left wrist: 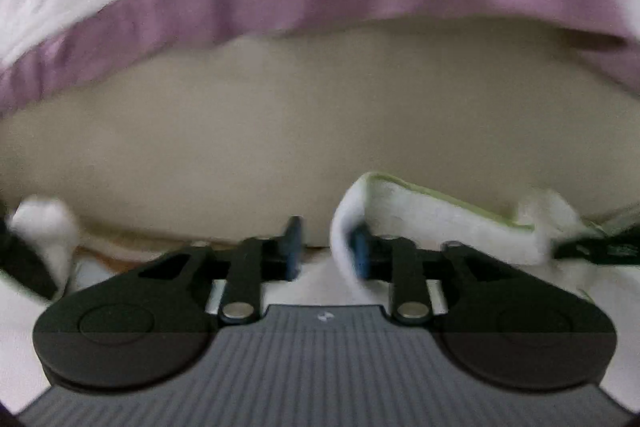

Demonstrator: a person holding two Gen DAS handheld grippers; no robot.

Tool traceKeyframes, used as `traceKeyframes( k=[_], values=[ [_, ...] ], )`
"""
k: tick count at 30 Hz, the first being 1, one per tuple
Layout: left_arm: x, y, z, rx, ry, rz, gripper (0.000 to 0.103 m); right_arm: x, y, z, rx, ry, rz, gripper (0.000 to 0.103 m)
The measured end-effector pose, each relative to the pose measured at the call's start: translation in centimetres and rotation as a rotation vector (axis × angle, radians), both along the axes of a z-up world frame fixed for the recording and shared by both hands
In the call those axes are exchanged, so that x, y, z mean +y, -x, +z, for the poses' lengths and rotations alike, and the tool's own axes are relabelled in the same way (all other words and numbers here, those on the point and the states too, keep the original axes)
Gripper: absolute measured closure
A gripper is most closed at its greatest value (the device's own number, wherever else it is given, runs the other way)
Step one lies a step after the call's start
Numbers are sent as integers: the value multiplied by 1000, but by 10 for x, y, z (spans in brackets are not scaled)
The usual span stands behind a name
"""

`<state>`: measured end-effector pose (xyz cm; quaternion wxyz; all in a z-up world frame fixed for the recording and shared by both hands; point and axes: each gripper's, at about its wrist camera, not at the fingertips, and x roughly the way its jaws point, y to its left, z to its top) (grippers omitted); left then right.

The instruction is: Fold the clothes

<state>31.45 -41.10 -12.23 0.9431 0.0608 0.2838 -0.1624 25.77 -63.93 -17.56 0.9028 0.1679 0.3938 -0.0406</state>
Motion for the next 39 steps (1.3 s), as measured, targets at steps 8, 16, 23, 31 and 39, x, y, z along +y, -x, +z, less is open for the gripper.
traceKeyframes(
  k=[8,16,23,31,39],
  values=[
    [50,-11,-12,140,256,71,47,-31,2,-5,-130,-388,-138,91],
    [34,39,6,60,239,-209,47,-18,10,6,-133,-292,96,62],
    [-21,65,-18,208,148,-433,47,-50,141,36,-207,-124,83,43],
    [-78,22,-54,311,165,-352,35,-145,232,38,-44,-47,-207,43],
    [-85,17,-41,28,73,-147,91,-200,289,29,-41,-109,-492,43]
  ],
)
